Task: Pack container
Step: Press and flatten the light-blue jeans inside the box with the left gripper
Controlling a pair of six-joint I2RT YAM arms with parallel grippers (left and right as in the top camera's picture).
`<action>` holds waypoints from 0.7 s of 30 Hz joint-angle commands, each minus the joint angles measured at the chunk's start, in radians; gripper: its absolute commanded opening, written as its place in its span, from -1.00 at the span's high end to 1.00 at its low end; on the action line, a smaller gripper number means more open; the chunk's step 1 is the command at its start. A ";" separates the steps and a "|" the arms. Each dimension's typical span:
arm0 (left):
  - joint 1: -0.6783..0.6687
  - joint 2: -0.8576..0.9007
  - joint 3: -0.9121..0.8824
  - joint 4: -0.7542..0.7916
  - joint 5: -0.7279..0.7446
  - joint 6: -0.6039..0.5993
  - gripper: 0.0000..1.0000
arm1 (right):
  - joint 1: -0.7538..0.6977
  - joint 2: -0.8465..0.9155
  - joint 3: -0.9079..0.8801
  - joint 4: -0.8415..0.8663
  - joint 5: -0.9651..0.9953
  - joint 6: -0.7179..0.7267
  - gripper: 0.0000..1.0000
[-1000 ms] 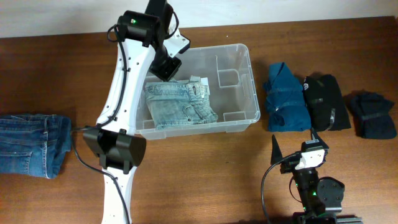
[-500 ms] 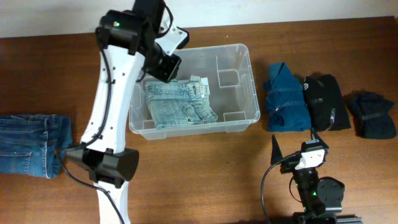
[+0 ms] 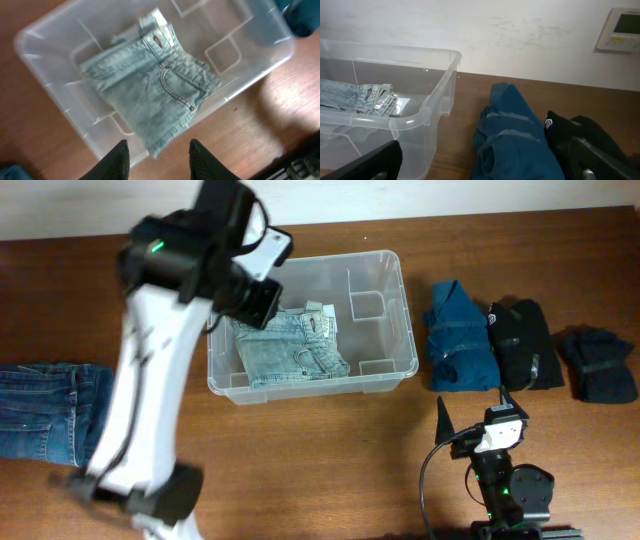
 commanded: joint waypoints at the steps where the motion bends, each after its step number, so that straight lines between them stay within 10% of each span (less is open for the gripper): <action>1: 0.002 -0.186 -0.168 -0.004 -0.077 -0.092 0.19 | -0.008 -0.006 -0.008 -0.002 0.009 0.009 -0.97; 13: 0.003 -0.259 -0.856 0.475 -0.084 -0.285 -0.04 | -0.008 -0.006 -0.008 -0.002 0.009 0.009 -0.97; 21: 0.003 -0.237 -0.994 0.589 -0.084 -0.336 -0.04 | -0.008 -0.006 -0.008 -0.002 0.009 0.009 -0.97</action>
